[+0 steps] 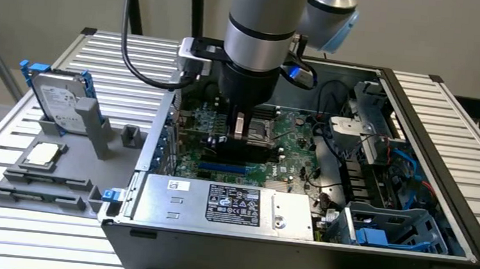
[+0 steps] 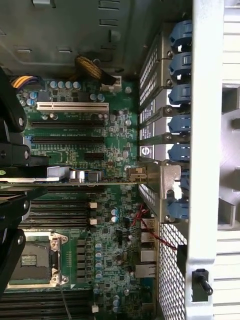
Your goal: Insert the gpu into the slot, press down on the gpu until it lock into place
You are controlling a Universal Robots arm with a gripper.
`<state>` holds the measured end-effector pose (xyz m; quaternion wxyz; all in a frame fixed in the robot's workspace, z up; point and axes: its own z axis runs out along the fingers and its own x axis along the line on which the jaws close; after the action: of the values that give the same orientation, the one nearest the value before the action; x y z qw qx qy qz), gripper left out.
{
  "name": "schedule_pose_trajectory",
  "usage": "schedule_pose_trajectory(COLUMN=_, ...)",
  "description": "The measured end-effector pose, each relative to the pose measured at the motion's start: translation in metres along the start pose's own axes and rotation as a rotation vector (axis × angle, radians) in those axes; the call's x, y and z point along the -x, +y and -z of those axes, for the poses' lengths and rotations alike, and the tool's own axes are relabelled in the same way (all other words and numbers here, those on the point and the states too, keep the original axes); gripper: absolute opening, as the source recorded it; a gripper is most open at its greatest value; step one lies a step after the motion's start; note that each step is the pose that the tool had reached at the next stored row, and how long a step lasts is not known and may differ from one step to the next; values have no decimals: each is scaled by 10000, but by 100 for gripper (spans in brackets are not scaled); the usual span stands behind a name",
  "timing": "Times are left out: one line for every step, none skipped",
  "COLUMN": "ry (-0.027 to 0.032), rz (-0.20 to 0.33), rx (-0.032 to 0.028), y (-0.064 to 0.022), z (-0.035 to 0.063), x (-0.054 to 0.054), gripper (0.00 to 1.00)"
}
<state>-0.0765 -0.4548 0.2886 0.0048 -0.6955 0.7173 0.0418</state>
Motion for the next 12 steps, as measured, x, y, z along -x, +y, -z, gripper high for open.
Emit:
schedule_pose_trajectory(ry=-2, rz=-14, rx=2, y=3, z=-7, x=0, gripper=26)
schedule_pose_trajectory(ry=-2, rz=-29, rx=5, y=6, z=-13, x=-1, gripper=26)
schedule_pose_trajectory(ry=-3, rz=-45, rx=8, y=9, z=-20, x=-1, gripper=26)
schedule_pose_trajectory(ry=-3, rz=-60, rx=10, y=13, z=-27, x=-2, gripper=26)
schedule_pose_trajectory(ry=-4, rz=-75, rx=12, y=16, z=-34, x=-3, gripper=26)
schedule_pose_trajectory(ry=-5, rz=-89, rx=15, y=20, z=-40, x=-3, gripper=26)
schedule_pose_trajectory(ry=-6, rz=-102, rx=19, y=22, z=-45, x=-4, gripper=26)
schedule_pose_trajectory(ry=-5, rz=-115, rx=25, y=24, z=-50, x=-4, gripper=26)
schedule_pose_trajectory(ry=-5, rz=-126, rx=30, y=25, z=-54, x=-5, gripper=26)
schedule_pose_trajectory(ry=-5, rz=-137, rx=34, y=28, z=-58, x=-5, gripper=26)
schedule_pose_trajectory(ry=-6, rz=-148, rx=38, y=30, z=-62, x=-5, gripper=26)
schedule_pose_trajectory(ry=-7, rz=-160, rx=40, y=32, z=-67, x=-6, gripper=26)
